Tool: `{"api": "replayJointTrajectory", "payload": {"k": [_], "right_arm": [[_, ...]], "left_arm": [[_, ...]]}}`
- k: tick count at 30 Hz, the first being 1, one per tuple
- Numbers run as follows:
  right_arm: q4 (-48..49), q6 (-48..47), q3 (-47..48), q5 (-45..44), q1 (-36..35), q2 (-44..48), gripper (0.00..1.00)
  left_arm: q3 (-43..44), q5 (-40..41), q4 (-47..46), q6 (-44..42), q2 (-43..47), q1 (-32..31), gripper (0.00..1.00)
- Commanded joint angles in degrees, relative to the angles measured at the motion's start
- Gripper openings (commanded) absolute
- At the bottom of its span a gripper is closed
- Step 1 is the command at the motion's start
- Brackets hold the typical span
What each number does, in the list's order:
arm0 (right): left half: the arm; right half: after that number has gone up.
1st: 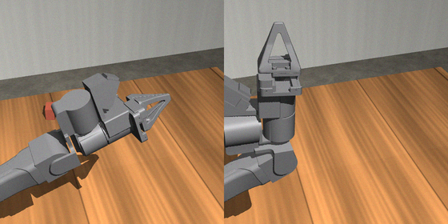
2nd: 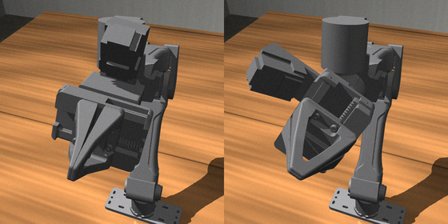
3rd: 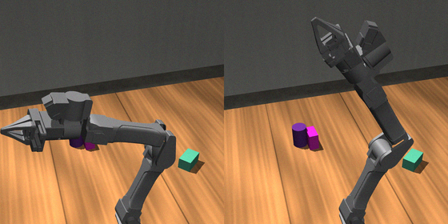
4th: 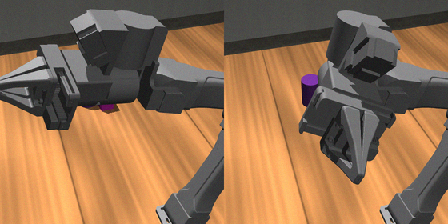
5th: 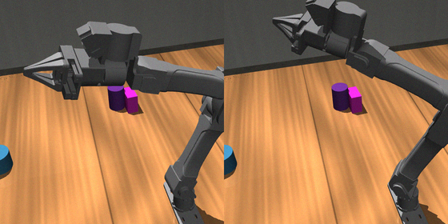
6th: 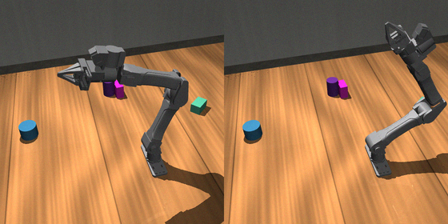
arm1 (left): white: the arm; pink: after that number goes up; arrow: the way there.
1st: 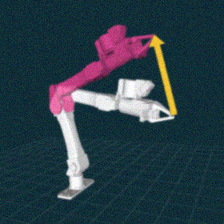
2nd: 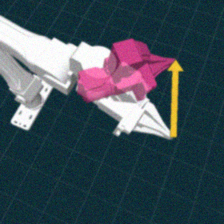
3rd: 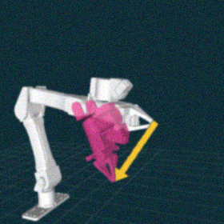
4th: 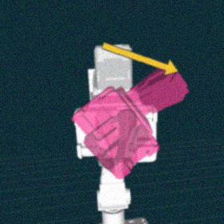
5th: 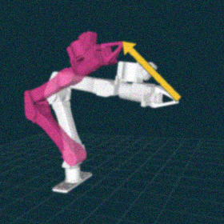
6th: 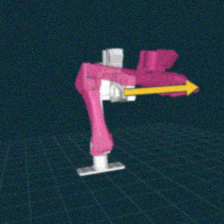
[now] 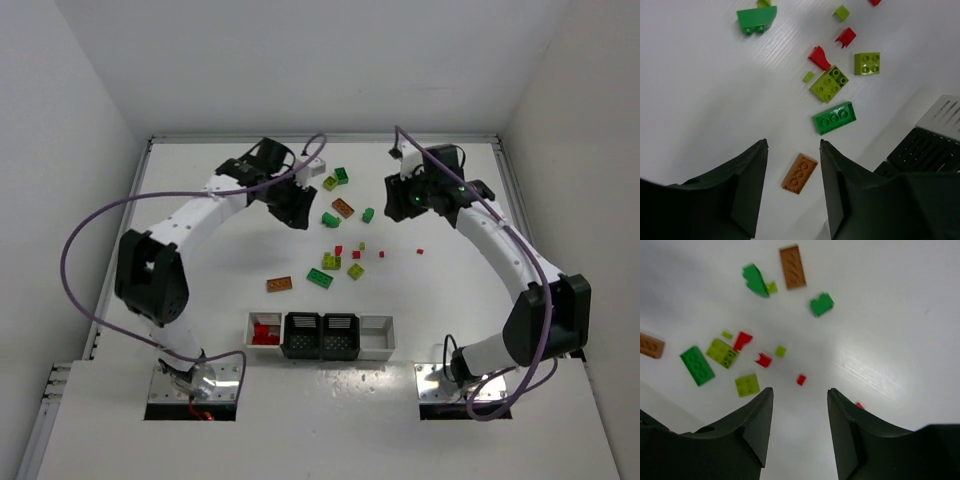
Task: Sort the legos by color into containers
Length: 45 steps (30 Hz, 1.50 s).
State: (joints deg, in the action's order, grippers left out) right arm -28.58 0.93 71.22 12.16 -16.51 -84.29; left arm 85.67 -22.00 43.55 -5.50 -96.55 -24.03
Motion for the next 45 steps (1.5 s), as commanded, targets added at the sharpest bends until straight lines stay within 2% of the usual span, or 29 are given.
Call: {"api": "replayJointTrajectory", "payload": {"k": [1, 5, 9, 12, 15, 17, 20, 23, 26, 34, 45], "right_arm": [[1.95, 2.58, -4.85, -1.79, 4.80, 3.26, 0.47], [-1.82, 1.98, -4.86, 0.66, 8.77, 2.47, 0.49], [-2.36, 1.97, -6.97, 3.47, 10.71, 2.47, 0.49], [-2.36, 2.50, -6.97, 4.88, 11.85, 1.33, 0.49], [-2.36, 2.50, -6.97, 6.02, 12.38, 0.19, 0.49], [-2.36, 2.50, -6.45, 6.64, 12.38, -0.52, 0.49], [-2.36, 3.03, -6.45, 7.26, 12.38, -1.05, 0.49], [-2.36, 3.03, -6.45, 7.88, 12.38, -1.05, 0.49], [-2.36, 3.03, -7.06, 8.40, 12.38, -1.05, 0.49], [-1.74, 2.50, -8.64, 8.40, 12.38, -0.52, 0.50], [-1.74, 0.92, -10.22, 8.40, 12.38, 0.00, 0.53]], "left_arm": [[5.45, 2.75, -0.92, -1.71, -5.46, -3.82, 0.51], [10.74, 2.22, -0.92, -2.33, -12.16, -7.08, 0.45], [14.95, 5.20, -0.92, -2.33, -17.17, -10.76, 0.39], [15.67, 7.57, -0.92, 0.73, -20.85, -12.87, 0.33], [15.67, 11.09, -1.71, 4.60, -22.71, -14.19, 0.33], [13.13, 13.03, -2.85, 7.07, -22.71, -14.82, 0.35], [10.32, 16.44, -4.78, 9.80, -22.71, -16.30, 0.46], [9.78, 18.92, -5.49, 11.82, -22.10, -16.93, 0.54], [11.09, 20.76, -5.49, 13.66, -23.32, -17.45, 0.57], [16.81, 21.30, -5.49, 14.73, -28.77, -17.98, 0.57], [18.57, 21.55, -4.97, 15.25, -32.38, -18.51, 0.52]]}}
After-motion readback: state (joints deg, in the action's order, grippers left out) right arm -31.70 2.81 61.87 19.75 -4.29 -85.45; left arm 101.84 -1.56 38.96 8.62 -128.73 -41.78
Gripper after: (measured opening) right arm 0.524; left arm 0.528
